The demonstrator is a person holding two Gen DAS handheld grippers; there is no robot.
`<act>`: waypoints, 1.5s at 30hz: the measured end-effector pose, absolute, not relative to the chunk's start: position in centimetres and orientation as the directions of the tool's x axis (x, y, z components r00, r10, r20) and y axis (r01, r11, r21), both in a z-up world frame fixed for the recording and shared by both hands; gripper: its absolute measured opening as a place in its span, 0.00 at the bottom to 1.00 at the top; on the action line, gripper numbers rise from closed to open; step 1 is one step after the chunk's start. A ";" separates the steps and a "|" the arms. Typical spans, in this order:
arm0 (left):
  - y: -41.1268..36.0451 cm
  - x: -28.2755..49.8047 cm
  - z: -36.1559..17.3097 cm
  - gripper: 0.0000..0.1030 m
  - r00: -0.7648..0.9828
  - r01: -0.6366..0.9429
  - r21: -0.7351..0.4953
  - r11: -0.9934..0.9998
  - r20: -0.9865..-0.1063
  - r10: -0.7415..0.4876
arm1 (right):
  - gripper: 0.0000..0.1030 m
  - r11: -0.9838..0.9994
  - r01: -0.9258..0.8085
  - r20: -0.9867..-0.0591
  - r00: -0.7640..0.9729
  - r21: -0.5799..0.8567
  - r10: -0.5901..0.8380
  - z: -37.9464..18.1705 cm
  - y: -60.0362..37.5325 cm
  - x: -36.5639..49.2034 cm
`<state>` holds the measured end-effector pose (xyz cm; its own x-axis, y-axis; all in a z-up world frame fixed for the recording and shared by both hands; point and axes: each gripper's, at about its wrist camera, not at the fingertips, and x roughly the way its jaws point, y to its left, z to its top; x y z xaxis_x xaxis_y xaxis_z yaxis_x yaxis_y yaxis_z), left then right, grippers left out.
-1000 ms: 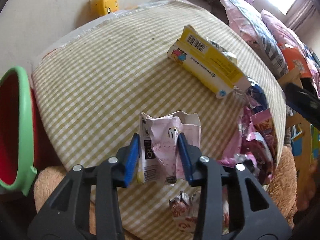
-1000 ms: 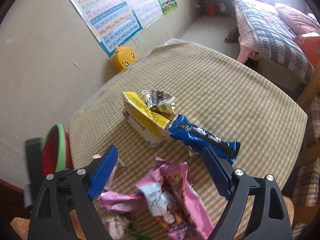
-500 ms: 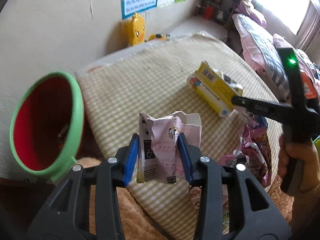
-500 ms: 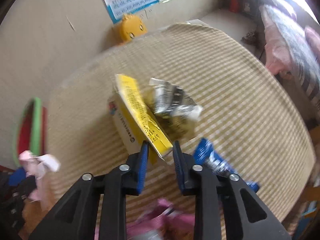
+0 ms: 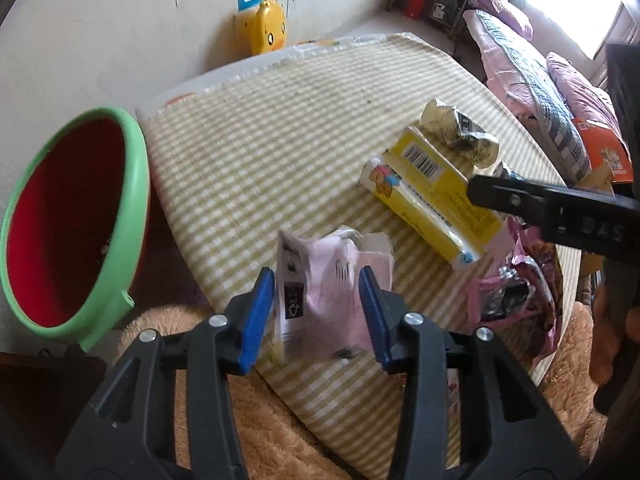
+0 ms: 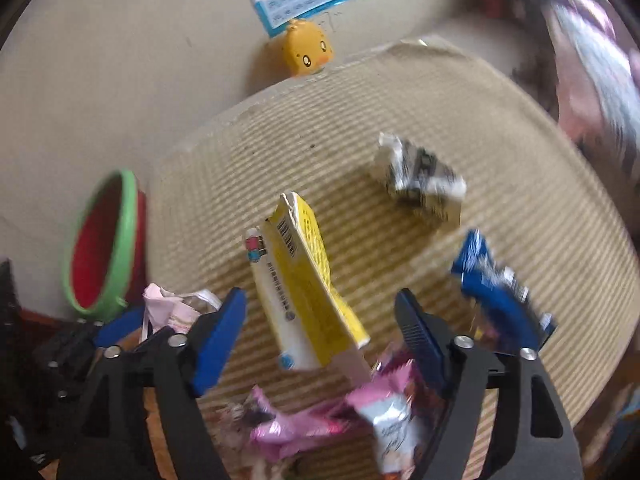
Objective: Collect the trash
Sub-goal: 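Grasp the pink paper carton with the left tool while the right tool grasps the yellow box, then carry both items over the red bucket and open both tools to drop them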
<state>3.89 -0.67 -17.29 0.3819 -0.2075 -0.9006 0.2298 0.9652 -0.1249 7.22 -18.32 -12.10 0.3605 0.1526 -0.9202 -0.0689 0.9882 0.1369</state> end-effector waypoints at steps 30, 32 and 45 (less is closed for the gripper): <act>0.8 3.0 -13.1 0.35 0.518 0.185 -0.118 0.976 -0.832 -0.199 | 0.25 0.931 0.040 -0.751 0.604 0.362 0.266 -5.5 -20.5 2.4; 1.2 2.8 -11.5 0.35 0.561 0.174 -0.105 0.979 -0.806 -0.186 | 0.26 0.932 0.028 -0.721 0.643 0.360 0.259 -4.1 -20.3 2.2; 2.5 1.6 -6.5 0.36 0.684 0.126 -0.054 0.991 -0.718 -0.126 | 0.27 0.927 -0.041 -0.614 0.738 0.373 0.280 0.5 -18.6 0.2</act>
